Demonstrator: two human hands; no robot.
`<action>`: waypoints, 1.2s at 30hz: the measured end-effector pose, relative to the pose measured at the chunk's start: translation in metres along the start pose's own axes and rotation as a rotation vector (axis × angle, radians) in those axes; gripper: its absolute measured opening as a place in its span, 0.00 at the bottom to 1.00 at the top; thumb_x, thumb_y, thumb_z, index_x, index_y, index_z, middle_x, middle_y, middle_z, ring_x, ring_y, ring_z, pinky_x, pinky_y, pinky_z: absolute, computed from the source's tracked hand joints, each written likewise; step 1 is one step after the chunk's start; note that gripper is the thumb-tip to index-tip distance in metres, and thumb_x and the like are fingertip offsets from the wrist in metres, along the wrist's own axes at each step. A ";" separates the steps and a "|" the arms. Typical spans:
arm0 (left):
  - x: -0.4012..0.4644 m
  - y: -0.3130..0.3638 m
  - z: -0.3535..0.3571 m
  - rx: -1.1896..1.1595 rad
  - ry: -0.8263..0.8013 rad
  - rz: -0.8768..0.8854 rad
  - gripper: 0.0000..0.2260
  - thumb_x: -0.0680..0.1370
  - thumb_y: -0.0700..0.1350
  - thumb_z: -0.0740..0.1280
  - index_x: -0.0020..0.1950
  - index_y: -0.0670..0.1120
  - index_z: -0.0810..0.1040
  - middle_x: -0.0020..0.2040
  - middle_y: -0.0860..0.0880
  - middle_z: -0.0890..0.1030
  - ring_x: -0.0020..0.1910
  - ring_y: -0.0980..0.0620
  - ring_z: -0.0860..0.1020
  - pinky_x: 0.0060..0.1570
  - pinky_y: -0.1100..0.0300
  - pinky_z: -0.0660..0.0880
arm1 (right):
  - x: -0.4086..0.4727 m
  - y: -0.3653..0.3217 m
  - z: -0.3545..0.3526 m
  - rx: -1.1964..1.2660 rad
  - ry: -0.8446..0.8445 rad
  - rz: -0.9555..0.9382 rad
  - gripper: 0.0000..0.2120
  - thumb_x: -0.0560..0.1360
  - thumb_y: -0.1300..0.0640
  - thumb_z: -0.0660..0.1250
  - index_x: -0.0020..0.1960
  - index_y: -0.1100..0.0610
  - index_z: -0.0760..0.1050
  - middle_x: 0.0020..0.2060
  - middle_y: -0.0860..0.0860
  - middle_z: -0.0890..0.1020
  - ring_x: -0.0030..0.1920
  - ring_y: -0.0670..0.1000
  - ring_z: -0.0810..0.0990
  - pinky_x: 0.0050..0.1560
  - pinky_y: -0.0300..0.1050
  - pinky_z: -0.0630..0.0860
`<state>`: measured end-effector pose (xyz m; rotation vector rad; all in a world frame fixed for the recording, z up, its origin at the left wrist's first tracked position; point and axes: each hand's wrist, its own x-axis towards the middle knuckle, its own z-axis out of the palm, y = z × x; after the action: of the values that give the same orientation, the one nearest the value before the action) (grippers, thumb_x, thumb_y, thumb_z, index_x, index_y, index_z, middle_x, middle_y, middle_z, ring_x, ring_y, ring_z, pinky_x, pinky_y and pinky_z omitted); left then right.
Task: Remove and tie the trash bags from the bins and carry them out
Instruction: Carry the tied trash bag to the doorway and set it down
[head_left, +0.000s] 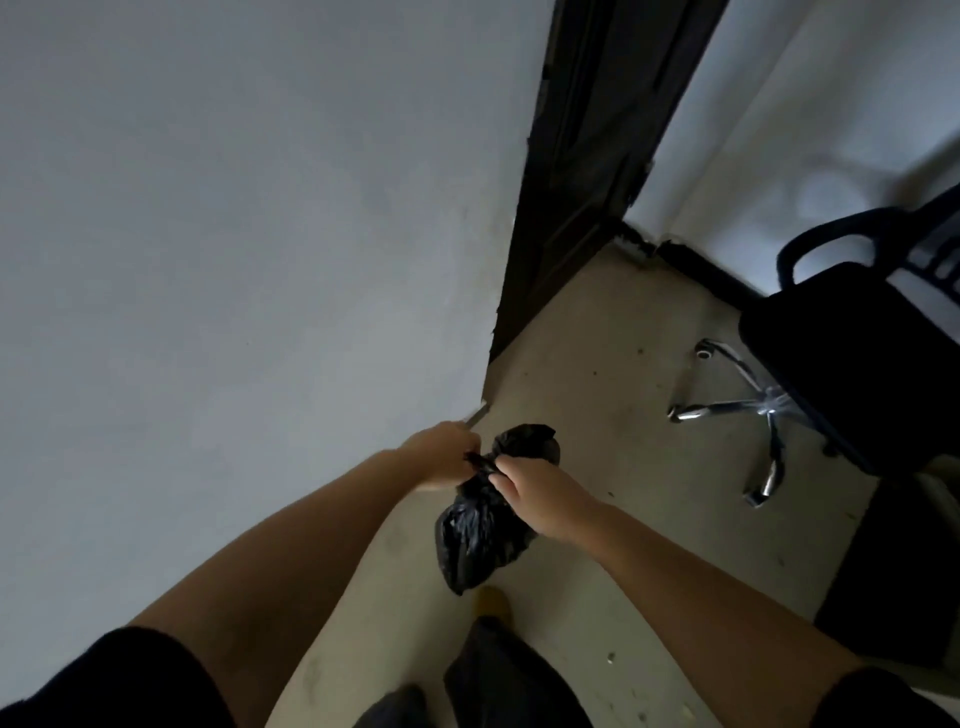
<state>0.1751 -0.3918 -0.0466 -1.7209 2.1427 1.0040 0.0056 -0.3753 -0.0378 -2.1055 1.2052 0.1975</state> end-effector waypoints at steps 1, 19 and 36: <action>0.016 -0.013 0.001 0.048 -0.040 -0.008 0.12 0.77 0.45 0.60 0.59 0.45 0.75 0.59 0.44 0.75 0.58 0.45 0.74 0.56 0.52 0.74 | 0.020 0.005 0.007 -0.017 -0.034 -0.021 0.15 0.82 0.53 0.51 0.55 0.62 0.71 0.35 0.50 0.73 0.35 0.52 0.75 0.33 0.45 0.65; 0.129 -0.164 0.034 1.097 0.461 0.510 0.09 0.65 0.33 0.67 0.29 0.44 0.71 0.26 0.47 0.71 0.29 0.45 0.73 0.40 0.59 0.75 | 0.241 0.169 0.246 -0.201 -0.161 0.081 0.16 0.83 0.52 0.48 0.57 0.61 0.70 0.38 0.52 0.74 0.36 0.52 0.73 0.35 0.44 0.65; 0.067 -0.077 0.010 0.567 0.210 0.071 0.13 0.81 0.45 0.54 0.62 0.44 0.72 0.55 0.47 0.76 0.55 0.48 0.73 0.50 0.57 0.69 | 0.174 0.085 0.084 -0.406 -0.105 -0.047 0.19 0.81 0.51 0.54 0.70 0.57 0.62 0.63 0.56 0.73 0.61 0.58 0.74 0.59 0.54 0.72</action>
<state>0.2243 -0.4440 -0.1200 -1.5201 2.3230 0.1856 0.0505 -0.4716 -0.2201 -2.4313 1.1223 0.5647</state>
